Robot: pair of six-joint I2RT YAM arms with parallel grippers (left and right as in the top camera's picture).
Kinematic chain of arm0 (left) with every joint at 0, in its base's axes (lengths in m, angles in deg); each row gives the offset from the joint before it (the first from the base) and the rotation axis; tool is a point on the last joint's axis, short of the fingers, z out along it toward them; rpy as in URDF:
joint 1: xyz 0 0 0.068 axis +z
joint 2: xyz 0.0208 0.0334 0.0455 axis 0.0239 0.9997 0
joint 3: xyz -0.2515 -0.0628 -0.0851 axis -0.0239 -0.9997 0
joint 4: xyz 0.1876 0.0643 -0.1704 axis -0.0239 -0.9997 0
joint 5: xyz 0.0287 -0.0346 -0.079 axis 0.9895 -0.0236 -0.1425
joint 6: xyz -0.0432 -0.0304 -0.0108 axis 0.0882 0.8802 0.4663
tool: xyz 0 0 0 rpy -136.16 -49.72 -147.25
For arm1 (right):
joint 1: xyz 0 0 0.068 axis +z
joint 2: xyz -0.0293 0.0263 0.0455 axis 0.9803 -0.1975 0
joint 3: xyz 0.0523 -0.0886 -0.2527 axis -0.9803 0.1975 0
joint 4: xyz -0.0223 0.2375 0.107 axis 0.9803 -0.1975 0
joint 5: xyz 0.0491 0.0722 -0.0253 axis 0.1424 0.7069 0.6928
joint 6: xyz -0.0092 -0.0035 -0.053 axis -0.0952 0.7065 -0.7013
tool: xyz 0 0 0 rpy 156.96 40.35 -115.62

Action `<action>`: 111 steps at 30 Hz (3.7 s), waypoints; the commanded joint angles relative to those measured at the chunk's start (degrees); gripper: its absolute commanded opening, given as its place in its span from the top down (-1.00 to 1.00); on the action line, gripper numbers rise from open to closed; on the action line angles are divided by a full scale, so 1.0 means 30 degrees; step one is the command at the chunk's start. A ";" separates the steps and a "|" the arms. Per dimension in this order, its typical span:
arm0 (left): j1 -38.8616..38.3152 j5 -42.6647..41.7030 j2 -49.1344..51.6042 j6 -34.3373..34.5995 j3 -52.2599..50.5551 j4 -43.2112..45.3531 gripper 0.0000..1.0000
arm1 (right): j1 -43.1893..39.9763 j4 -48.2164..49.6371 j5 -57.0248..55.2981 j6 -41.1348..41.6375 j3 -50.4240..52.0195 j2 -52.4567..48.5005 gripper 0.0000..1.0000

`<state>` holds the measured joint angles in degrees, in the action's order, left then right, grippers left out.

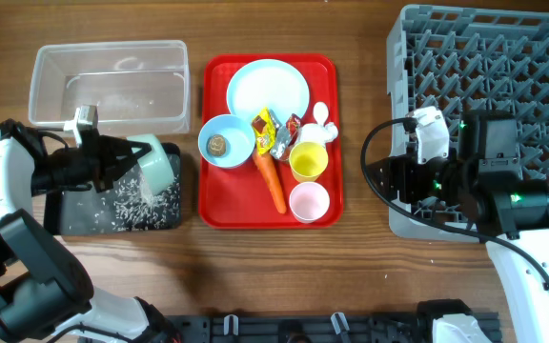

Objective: Sort waste into correct bins and load items into the dishwasher rack
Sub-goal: 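Carry the rice bowl over the black tray and tip rice out, then return the emptied green bowl to the red tray with left gripper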

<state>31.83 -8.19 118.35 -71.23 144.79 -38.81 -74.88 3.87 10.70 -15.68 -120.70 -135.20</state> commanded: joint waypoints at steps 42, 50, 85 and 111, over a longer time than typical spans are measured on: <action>0.1996 -0.5661 0.0138 -0.1049 -0.0102 -0.3497 0.92 | 0.0117 0.0000 -0.0131 0.0022 -0.0102 -0.0146 -0.57; 0.2098 -0.6404 -0.1727 -0.1472 -0.0095 -0.4379 0.92 | 0.0117 0.0015 -0.0131 0.0022 -0.0102 -0.0146 -0.57; -1.7194 1.9737 -0.5523 1.0061 -0.0124 0.5719 0.92 | 0.0117 0.0554 -0.0124 0.0087 -0.0102 -0.0160 -0.58; -2.2243 2.2272 0.2397 1.1213 -0.0138 0.8189 0.56 | 0.0117 0.0576 -0.0131 0.0095 -0.0087 -0.1545 -0.58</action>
<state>-34.77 57.43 124.05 -38.44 144.52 -14.55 -74.88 5.30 10.50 -15.68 -120.70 -139.38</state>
